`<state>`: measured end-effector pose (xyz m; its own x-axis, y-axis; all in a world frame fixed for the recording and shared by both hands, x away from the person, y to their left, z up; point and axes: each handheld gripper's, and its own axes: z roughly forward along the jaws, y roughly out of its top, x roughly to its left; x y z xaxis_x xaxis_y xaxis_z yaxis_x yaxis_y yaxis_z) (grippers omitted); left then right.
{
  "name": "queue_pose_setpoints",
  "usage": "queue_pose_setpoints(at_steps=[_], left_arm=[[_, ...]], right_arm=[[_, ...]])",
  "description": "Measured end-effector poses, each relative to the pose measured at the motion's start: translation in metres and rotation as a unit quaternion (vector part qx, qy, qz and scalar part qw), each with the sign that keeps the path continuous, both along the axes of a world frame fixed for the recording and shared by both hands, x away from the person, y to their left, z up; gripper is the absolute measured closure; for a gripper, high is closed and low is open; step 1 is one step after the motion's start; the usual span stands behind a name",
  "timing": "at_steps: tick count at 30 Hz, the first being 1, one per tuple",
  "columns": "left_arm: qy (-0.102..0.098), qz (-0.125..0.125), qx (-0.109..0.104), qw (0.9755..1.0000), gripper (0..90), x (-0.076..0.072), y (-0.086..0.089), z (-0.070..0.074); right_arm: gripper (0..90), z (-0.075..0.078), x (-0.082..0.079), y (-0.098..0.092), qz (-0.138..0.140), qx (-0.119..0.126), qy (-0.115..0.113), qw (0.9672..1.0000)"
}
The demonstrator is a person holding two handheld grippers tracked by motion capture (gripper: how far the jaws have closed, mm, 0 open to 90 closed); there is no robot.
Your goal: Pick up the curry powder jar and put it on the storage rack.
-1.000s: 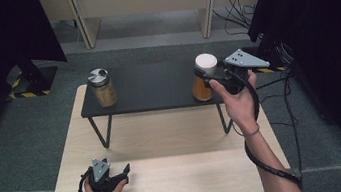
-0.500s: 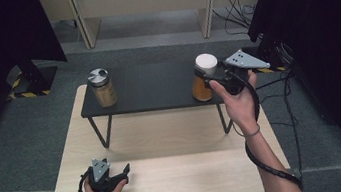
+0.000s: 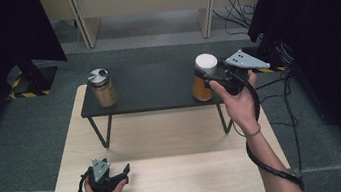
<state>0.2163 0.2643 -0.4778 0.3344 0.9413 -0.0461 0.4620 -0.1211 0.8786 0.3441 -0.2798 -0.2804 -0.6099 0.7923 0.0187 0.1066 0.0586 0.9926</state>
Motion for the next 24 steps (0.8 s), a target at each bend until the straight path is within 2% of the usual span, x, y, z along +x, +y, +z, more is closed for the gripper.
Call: queue_pose_setpoints(at_steps=[24], left_arm=[[0.0, 0.0, -0.001, 1.0, 10.4, -0.0001, 0.0001, -0.0002]], right_arm=[[33.9, -0.0025, -0.0001, -0.0005, 0.0, 0.006, 0.0, 1.0]])
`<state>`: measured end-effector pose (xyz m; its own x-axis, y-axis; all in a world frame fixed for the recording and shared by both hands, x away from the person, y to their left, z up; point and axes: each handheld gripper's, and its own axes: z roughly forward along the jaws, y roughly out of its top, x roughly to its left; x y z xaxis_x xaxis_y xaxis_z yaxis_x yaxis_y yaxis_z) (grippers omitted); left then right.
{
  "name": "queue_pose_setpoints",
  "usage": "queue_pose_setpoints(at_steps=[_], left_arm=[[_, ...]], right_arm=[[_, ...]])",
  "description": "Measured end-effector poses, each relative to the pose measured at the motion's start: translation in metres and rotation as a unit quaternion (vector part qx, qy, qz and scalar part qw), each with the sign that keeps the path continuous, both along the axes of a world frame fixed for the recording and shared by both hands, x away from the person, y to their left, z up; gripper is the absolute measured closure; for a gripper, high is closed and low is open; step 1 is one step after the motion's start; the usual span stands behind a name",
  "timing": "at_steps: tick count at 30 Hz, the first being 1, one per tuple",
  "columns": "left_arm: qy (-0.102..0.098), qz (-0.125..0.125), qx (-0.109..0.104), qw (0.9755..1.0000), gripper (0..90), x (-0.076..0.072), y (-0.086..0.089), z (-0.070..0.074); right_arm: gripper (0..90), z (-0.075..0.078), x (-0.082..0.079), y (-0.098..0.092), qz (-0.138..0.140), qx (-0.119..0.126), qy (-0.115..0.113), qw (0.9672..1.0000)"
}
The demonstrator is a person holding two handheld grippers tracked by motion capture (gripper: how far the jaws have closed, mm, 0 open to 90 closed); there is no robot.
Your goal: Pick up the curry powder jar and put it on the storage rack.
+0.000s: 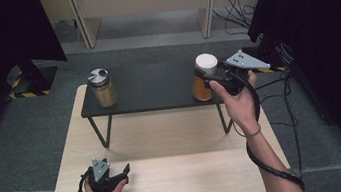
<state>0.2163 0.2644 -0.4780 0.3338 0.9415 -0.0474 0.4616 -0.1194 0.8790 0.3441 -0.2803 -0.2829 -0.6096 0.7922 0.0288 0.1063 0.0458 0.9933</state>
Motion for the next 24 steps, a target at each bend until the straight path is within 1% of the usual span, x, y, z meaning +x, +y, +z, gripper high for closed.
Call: queue_pose_setpoints(at_steps=[17, 20, 21, 22, 23, 24], left_arm=[[0.0, 0.0, -0.001, 1.0, 10.4, 0.0002, 0.0007, -0.0001], [-0.003, 0.0, -0.001, 1.0, 10.4, -0.0003, 0.0007, -0.0008], [-0.003, -0.001, -0.001, 1.0, 10.3, -0.0001, 0.001, -0.0007], [-0.003, -0.001, -0.002, 1.0, 10.3, -0.0001, 0.0011, -0.0007], [-0.003, -0.001, -0.002, 1.0, 10.3, 0.0, 0.0013, -0.0007], [-0.002, -0.001, -0.003, 1.0, 10.3, 0.0001, 0.0014, -0.0007]], right_arm=[[33.8, -0.0004, 0.0005, -0.0007, 0.001, 0.003, 0.001, 1.0], [33.5, 0.0002, 0.0017, -0.0019, 0.004, 0.006, 0.006, 1.0], [31.9, 0.001, 0.0036, -0.0039, 0.008, 0.008, 0.011, 0.9999], [26.9, 0.0013, 0.0041, -0.004, 0.007, 0.007, 0.015, 0.9998], [23.2, 0.001, 0.0037, -0.0032, 0.005, 0.005, 0.015, 0.9999], [17.0, -0.0004, 0.002, -0.0013, -0.002, -0.001, 0.013, 0.9999]])
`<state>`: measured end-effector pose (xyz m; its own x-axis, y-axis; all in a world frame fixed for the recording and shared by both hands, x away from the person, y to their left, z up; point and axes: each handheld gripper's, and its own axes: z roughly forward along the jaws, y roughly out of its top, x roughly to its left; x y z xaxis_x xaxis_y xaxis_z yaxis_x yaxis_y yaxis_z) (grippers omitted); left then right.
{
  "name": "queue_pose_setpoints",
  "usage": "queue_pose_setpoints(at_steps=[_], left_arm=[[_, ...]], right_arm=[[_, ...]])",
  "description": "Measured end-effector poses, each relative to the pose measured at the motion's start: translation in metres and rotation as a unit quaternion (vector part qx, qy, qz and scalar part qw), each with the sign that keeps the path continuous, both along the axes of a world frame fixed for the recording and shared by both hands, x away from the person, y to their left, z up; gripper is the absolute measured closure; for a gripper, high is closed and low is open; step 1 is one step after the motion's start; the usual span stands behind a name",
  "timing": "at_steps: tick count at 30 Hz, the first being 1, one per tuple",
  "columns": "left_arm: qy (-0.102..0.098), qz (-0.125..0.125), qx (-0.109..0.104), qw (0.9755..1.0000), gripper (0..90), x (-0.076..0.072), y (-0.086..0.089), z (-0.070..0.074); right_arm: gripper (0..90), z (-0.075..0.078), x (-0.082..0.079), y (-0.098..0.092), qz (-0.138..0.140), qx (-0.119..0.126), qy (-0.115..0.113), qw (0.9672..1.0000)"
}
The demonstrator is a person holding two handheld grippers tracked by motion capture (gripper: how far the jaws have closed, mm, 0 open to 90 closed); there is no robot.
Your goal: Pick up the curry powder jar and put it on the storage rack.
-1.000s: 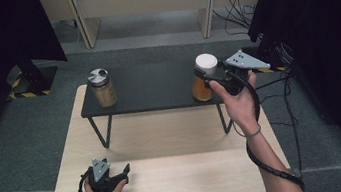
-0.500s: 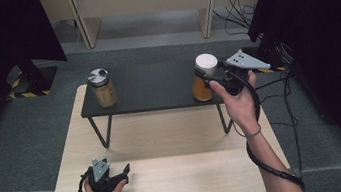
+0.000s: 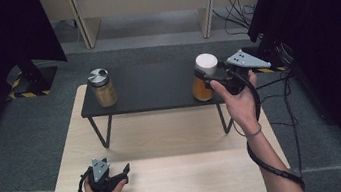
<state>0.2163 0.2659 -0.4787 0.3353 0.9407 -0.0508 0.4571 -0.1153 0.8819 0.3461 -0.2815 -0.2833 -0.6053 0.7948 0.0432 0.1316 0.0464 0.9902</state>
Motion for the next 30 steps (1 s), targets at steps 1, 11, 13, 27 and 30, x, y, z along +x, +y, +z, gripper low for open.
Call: queue_pose_setpoints(at_steps=[1, 11, 13, 27, 30], left_arm=[[0.0, 0.0, 0.0, 1.0, 10.3, 0.0, 0.0, 0.0], [-0.004, 0.001, 0.001, 1.0, 10.3, -0.001, -0.001, -0.001], [-0.004, 0.001, 0.001, 1.0, 10.3, -0.001, 0.0, -0.001], [-0.005, 0.002, 0.002, 1.0, 10.2, -0.001, -0.001, -0.001], [-0.005, 0.002, 0.002, 1.0, 10.2, -0.001, -0.001, -0.001]], right_arm=[[14.7, -0.001, -0.001, 0.0, -0.002, 0.0, -0.001, 1.0], [9.7, 0.002, -0.011, -0.001, -0.009, -0.033, 0.0, 0.9994], [9.7, 0.002, -0.015, -0.002, -0.011, -0.033, 0.0, 0.9994], [9.7, -0.004, -0.05, -0.022, -0.003, -0.044, -0.008, 0.999], [9.7, -0.006, -0.059, -0.025, 0.0, -0.047, -0.013, 0.9988]])
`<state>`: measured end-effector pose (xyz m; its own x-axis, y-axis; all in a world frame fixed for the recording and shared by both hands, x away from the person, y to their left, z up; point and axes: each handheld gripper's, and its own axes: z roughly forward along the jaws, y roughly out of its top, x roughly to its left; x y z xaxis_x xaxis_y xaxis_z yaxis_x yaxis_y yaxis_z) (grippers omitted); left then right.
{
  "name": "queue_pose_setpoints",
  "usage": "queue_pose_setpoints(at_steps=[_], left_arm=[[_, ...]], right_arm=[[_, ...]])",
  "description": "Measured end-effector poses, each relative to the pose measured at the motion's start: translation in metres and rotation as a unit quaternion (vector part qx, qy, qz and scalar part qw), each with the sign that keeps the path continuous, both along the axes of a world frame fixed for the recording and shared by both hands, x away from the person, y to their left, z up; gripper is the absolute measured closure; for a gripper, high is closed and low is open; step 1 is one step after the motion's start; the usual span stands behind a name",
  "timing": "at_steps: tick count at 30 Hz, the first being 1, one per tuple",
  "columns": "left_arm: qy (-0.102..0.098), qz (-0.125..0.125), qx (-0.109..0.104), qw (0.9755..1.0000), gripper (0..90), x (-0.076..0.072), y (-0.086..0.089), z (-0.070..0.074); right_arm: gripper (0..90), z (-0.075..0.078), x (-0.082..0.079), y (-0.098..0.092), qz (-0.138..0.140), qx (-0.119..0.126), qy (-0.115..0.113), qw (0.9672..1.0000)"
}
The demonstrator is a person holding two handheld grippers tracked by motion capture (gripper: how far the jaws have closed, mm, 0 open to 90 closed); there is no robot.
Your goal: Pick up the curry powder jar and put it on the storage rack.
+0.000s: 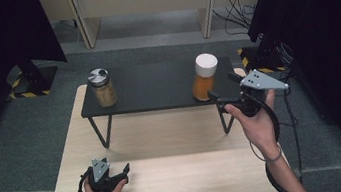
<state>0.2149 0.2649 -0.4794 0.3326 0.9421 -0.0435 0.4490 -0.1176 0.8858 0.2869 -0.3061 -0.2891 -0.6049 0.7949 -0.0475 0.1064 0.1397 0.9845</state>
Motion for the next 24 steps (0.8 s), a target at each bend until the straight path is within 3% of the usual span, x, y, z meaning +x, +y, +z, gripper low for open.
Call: queue_pose_setpoints(at_steps=[5, 13, 21, 24], left_arm=[[0.0, 0.001, -0.001, 1.0, 10.2, 0.0, 0.0, 0.0], [0.0, 0.001, -0.002, 1.0, 10.2, 0.0, 0.0, 0.0], [-0.001, 0.002, -0.001, 1.0, 10.2, 0.0, 0.0, 0.0], [-0.001, 0.002, 0.0, 1.0, 10.2, -0.001, -0.001, 0.0]], right_arm=[[9.7, -0.006, -0.014, -0.002, 0.001, -0.005, -0.001, 1.0], [9.7, -0.027, -0.031, -0.008, 0.002, -0.02, 0.019, 0.9996], [9.7, -0.051, -0.042, -0.014, -0.002, -0.029, 0.043, 0.9987], [9.7, -0.064, -0.045, -0.016, -0.002, -0.035, 0.062, 0.9974]])
